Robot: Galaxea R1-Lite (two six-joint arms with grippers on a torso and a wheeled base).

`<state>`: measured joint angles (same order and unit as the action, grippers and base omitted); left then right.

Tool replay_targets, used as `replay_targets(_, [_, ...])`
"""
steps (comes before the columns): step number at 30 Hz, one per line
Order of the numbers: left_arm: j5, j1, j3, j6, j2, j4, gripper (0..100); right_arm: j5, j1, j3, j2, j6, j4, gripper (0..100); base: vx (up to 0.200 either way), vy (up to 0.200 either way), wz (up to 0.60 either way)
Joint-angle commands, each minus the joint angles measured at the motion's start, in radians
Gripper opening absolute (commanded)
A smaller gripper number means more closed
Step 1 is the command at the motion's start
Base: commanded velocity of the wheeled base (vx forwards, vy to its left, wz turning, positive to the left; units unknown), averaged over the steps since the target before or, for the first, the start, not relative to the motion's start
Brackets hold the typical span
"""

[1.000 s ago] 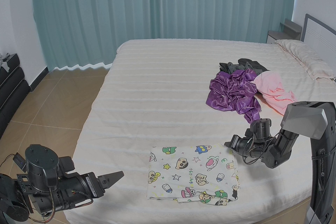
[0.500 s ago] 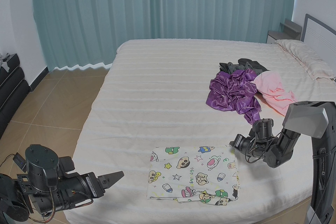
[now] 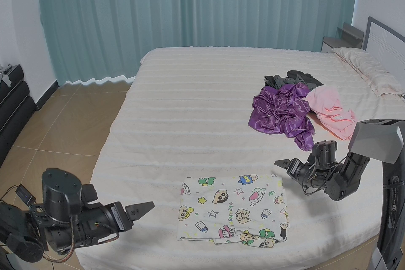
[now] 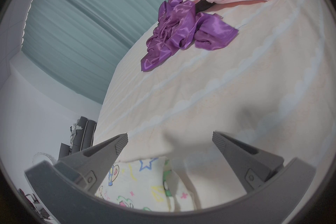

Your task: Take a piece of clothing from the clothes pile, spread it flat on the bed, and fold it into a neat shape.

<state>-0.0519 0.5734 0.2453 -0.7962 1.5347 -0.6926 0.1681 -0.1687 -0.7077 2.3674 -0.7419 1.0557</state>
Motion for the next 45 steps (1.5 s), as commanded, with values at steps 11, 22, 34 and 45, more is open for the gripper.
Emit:
replay_targets(11, [0.124, -0.165, 0.324, 0.213, 0.717, -0.314, 100, 0.125, -0.069, 0.338, -0.048, 0.121, 0.171, 100, 0.0, 0.0, 0.0])
replay_targets(22, [0.126, -0.115, 0.39, 0.311, 0.881, -0.413, 100, 0.125, -0.138, 0.343, -0.008, 0.144, 0.181, 100, 0.0, 0.0, 0.0])
replay_targets(34, [0.132, -0.024, 0.476, 0.29, 0.924, -0.41, 100, 0.117, -0.184, 0.313, 0.026, 0.136, 0.213, 100, 0.0, 0.0, 0.0])
replay_targets(45, [0.132, 0.017, 0.508, 0.196, 0.921, -0.413, 0, 0.122, -0.183, 0.318, 0.029, 0.125, 0.236, 0, 0.0, 0.0, 0.0])
